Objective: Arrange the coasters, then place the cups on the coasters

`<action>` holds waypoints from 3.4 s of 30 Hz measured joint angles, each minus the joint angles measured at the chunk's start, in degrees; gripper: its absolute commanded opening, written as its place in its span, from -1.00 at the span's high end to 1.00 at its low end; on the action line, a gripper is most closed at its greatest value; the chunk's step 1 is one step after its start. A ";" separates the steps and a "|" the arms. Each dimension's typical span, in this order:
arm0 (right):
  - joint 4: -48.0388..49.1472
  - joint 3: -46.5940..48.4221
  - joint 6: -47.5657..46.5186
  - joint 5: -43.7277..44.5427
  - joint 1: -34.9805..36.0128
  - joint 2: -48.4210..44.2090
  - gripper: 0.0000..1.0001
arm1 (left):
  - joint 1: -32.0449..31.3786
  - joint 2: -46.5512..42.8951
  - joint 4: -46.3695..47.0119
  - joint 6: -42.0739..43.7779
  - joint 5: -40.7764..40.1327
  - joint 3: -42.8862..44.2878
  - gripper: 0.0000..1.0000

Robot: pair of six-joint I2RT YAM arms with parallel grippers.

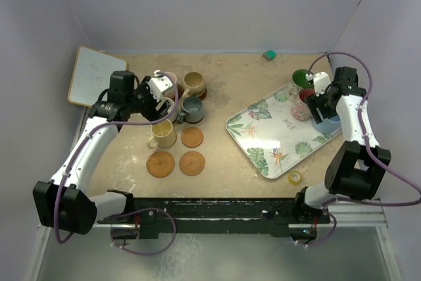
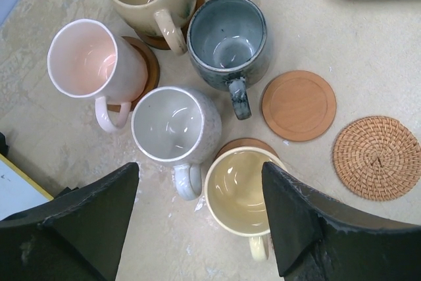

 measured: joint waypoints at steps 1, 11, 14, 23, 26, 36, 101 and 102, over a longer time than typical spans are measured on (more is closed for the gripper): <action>0.00 0.39 -0.92 -0.02 -0.11 1.01 -0.50 | 0.00 -0.02 0.07 -0.09 0.02 0.00 -0.46; -0.07 3.74 -7.82 -0.37 -1.40 7.80 -0.44 | 0.00 -1.05 0.04 -0.98 1.22 0.00 -0.46; -0.07 4.33 -9.60 -0.85 -2.36 9.44 -0.40 | 0.00 -1.64 0.04 -1.20 1.42 0.00 -0.46; -0.94 5.88 -13.29 -3.52 -4.57 14.60 -0.02 | 0.00 -1.92 0.22 -2.47 1.44 0.00 -0.46; -1.95 5.88 -14.05 -4.26 -4.83 15.41 0.22 | 0.00 -1.92 0.24 -2.56 1.44 0.00 -0.46; -4.11 3.87 -14.36 -7.23 -4.85 13.44 0.80 | 0.00 -3.17 0.28 -2.86 1.40 0.00 -0.46; -3.23 4.50 18.58 -5.33 30.21 1.86 -0.12 | 0.00 -1.88 6.95 -5.88 -8.31 -0.79 -0.53; -3.19 4.96 16.57 -5.05 30.18 1.03 -0.17 | 0.00 -2.21 6.95 -5.88 -8.33 -1.03 -0.53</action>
